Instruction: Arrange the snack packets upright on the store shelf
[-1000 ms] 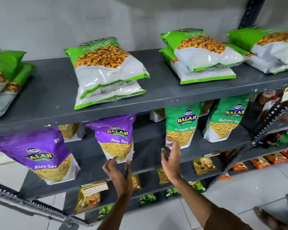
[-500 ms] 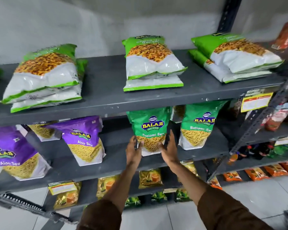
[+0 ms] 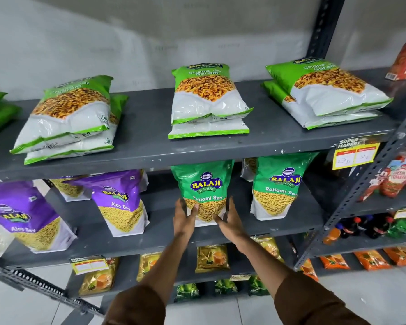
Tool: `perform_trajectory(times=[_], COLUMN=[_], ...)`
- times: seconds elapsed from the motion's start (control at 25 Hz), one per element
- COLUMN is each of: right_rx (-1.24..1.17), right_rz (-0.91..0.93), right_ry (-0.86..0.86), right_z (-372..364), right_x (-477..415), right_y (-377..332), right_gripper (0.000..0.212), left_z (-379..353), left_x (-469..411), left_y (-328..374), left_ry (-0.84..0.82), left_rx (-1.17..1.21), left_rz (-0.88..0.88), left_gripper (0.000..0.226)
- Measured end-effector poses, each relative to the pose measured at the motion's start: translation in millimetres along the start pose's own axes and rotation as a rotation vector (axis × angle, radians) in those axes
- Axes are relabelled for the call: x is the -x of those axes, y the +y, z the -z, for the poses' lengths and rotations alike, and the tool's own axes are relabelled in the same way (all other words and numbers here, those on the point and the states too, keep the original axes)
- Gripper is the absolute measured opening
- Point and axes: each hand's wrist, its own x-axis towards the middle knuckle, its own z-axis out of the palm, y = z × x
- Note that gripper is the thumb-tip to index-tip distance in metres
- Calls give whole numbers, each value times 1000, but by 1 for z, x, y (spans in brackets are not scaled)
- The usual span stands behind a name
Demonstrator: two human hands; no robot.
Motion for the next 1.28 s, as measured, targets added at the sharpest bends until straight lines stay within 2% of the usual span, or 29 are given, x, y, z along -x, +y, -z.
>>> perform_trajectory(times=[0.08, 0.12, 0.16, 0.24, 0.32, 0.4, 0.48, 0.6, 0.72, 0.8, 0.88, 1.08, 1.28], right_rx=[31, 47, 60, 42, 18, 26, 13, -54, -107, -88, -112, -153, -185], right_rz=[109, 202, 290, 398, 415, 360, 242, 108, 24, 16, 45, 22, 17], right_ry=[192, 319, 440, 649, 789, 842, 784, 531, 339, 323, 306, 248, 153], right_z=[12, 23, 35, 66, 98, 129, 155, 178, 183, 183, 186, 209, 226], right_x=[19, 27, 34, 40, 38, 35, 27, 15, 5, -1, -15, -16, -17], right_y=[-9, -10, -9, -13, -5, 5, 23, 41, 43, 49, 65, 48, 45], right_gripper=[81, 72, 64, 59, 59, 58, 68, 78, 64, 63, 67, 50, 57], left_z=[-11, -20, -30, -56, -85, -114, -141, -172, -195, -210, -224, -253, -252], left_x=[27, 40, 53, 69, 73, 74, 70, 60, 52, 54, 58, 62, 62], left_y=[8, 7, 3, -4, -3, 6, 16, 22, 25, 27, 30, 31, 37], left_ry=[220, 286, 282, 96, -106, -198, -202, -235, -193, -168, -164, -170, -219], left_rx=[-96, -133, -186, -264, -285, -254, -200, -275, -279, -257, -284, -275, -286], left_rz=[-169, -326, -483, -651, -608, -486, -389, -297, -173, -162, -173, -190, -148], left_gripper=[83, 84, 81, 73, 58, 49, 61, 85, 89, 87, 95, 102, 102])
